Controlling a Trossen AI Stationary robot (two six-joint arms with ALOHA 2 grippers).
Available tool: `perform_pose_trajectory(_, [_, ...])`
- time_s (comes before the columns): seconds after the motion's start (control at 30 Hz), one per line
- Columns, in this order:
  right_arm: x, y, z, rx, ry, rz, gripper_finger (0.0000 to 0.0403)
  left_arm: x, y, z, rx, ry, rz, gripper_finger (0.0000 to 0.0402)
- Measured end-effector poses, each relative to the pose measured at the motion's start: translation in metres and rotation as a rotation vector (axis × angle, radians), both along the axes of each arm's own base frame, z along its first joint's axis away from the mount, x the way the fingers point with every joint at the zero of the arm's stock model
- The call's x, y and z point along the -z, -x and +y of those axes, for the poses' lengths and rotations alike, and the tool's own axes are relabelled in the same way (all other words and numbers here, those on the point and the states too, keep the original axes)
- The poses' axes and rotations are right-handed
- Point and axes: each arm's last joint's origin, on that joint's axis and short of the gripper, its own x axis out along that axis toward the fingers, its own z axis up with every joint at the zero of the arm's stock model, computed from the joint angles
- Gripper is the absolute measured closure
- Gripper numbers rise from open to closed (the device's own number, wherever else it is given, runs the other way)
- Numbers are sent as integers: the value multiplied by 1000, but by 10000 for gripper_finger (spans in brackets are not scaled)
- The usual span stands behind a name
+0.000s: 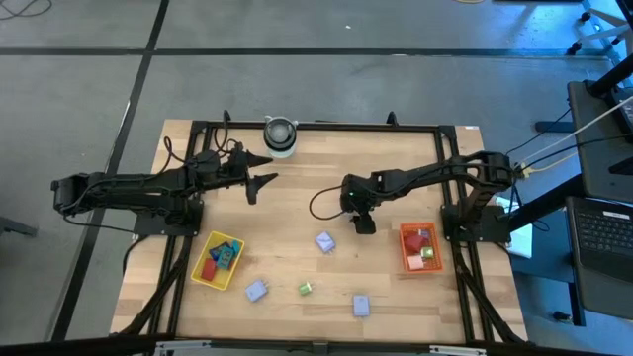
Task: Pick & Place Office items
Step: Put the white digital timer into the yellow basket
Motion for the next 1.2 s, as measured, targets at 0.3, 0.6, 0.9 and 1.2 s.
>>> perform_pose_trajectory(0.3, [2, -1, 0, 0, 1, 0, 164, -1, 0, 0, 0, -3, -8, 162])
perform_pose_trajectory(0.6, [2, -2, -1, 4, 15, -5, 249, 0, 0, 0, 0, -2, -4, 162])
perform_pose_trajectory(0.9, [2, -2, -1, -4, 37, -6, 350, 0, 0, 0, -7, 42, -21, 162])
perform_pose_trajectory(1.2, [-13, 3, -4, 3, 151, -27, 350, -1, 0, -1, 7, 126, -54, 162])
